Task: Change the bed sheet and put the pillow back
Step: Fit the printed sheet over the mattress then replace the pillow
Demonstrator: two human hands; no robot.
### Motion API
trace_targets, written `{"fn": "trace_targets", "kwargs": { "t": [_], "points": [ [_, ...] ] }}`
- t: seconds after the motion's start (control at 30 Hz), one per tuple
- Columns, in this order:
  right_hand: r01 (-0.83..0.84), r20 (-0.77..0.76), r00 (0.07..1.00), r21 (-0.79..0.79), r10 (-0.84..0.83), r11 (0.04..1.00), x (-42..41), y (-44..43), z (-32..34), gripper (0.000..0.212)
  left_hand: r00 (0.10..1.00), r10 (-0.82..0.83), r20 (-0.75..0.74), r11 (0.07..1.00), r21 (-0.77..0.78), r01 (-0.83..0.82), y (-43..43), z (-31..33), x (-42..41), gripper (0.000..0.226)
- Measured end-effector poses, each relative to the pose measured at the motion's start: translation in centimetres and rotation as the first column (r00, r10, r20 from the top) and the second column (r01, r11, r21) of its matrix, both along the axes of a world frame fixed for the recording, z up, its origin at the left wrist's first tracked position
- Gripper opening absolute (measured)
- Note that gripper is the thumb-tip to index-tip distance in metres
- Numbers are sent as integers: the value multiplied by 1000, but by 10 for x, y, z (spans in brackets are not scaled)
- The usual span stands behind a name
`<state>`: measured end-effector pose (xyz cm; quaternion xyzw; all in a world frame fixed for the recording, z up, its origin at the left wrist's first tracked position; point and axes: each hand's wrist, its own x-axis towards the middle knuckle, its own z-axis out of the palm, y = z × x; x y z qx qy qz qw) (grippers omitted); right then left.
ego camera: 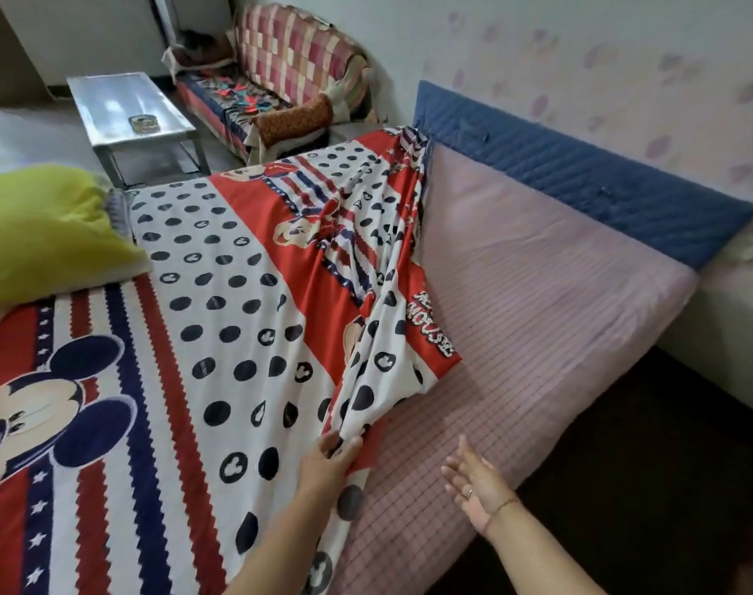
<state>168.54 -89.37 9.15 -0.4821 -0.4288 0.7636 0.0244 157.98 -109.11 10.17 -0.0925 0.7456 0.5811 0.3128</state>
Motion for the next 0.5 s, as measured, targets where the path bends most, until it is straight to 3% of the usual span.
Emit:
{"fn": "trace_targets", "kwargs": {
  "t": [0.23,0.37,0.5],
  "points": [
    [-4,-10,1000,-39,3,999,-60,75,13,62,993,-73,-90,985,-163,58,86,9,-44,71],
    [-88,11,996,-33,88,996,-100,120,13,60,994,-56,-99,981,-191,36,132,7,-68,67],
    [-194,39,979,-82,198,978,-136,161,2,41,996,33,-84,981,-187,-48,184,2,-87,63]
  ]
}}
